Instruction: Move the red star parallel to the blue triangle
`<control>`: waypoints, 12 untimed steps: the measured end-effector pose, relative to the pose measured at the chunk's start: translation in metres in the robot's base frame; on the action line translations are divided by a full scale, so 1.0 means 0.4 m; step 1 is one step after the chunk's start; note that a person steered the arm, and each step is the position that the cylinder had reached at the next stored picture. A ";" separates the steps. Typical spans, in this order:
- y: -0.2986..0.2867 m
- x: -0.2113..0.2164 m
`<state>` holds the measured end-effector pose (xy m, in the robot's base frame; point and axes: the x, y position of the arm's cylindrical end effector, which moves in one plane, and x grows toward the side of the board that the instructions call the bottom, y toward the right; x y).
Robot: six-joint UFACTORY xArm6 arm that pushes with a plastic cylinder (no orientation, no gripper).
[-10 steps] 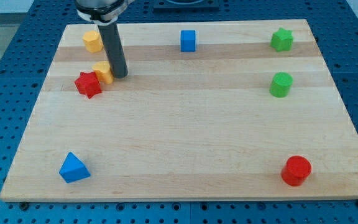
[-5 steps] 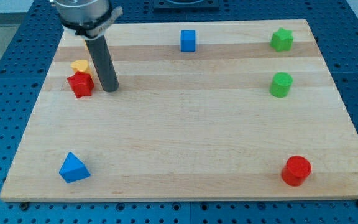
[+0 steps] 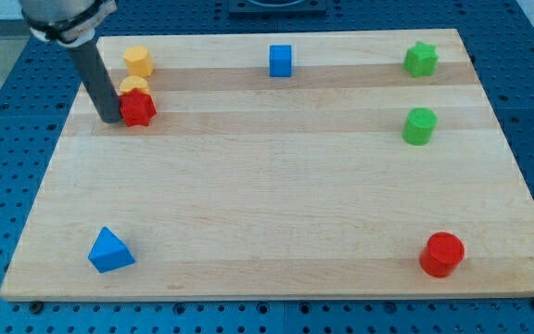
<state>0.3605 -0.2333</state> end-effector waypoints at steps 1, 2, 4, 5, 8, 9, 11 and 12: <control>0.000 -0.007; 0.011 -0.007; 0.243 0.237; 0.399 0.428; 0.349 0.478; 0.265 0.318; 0.170 0.183; 0.167 0.183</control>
<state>0.4337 -0.1664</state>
